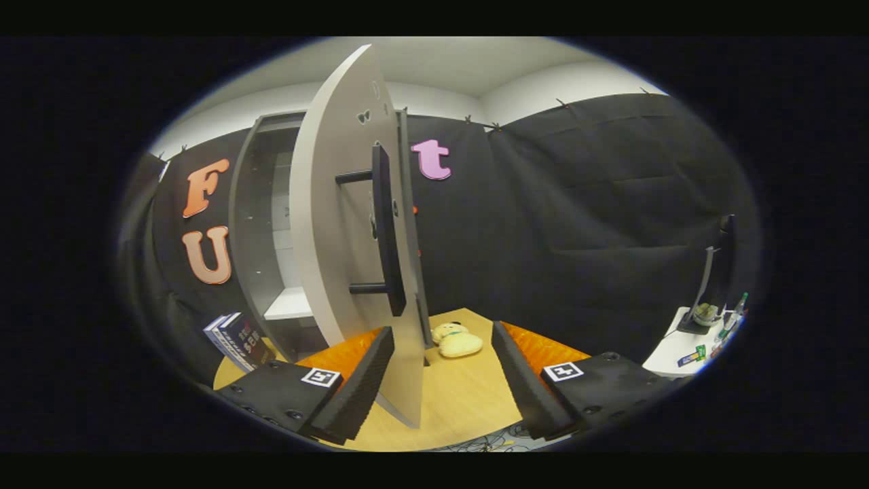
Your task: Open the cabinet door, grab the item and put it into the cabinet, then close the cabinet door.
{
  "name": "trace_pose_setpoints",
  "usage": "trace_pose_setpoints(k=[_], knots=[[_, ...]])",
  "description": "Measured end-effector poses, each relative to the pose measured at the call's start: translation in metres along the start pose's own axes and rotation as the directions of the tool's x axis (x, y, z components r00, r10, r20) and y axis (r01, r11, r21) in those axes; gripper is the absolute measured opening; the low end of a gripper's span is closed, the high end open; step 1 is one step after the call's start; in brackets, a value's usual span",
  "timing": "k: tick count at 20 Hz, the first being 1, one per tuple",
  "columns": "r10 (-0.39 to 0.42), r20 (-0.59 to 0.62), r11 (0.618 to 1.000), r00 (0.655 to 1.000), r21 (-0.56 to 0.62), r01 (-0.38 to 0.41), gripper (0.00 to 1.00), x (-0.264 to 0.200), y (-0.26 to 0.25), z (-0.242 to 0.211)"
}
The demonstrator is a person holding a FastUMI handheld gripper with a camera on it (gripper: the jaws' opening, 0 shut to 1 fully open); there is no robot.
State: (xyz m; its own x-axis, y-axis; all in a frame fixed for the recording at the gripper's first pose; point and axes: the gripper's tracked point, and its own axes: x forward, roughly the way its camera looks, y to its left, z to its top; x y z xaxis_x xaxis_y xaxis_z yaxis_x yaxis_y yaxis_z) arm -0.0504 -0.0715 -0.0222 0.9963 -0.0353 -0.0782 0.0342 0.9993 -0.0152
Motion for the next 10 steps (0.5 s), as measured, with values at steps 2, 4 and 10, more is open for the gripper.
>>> trace_pose_setpoints(k=[2, 4, 10], knots=[[0.047, -0.009, 0.999, 0.999, -0.001, -0.047, 0.93, 0.004, 0.027, -0.003], [0.098, -0.017, 0.995, 0.995, -0.001, -0.098, 0.94, 0.015, 0.056, -0.007], [0.23, -0.083, 0.972, 0.97, -0.031, -0.234, 0.95, 0.053, 0.139, -0.03]])
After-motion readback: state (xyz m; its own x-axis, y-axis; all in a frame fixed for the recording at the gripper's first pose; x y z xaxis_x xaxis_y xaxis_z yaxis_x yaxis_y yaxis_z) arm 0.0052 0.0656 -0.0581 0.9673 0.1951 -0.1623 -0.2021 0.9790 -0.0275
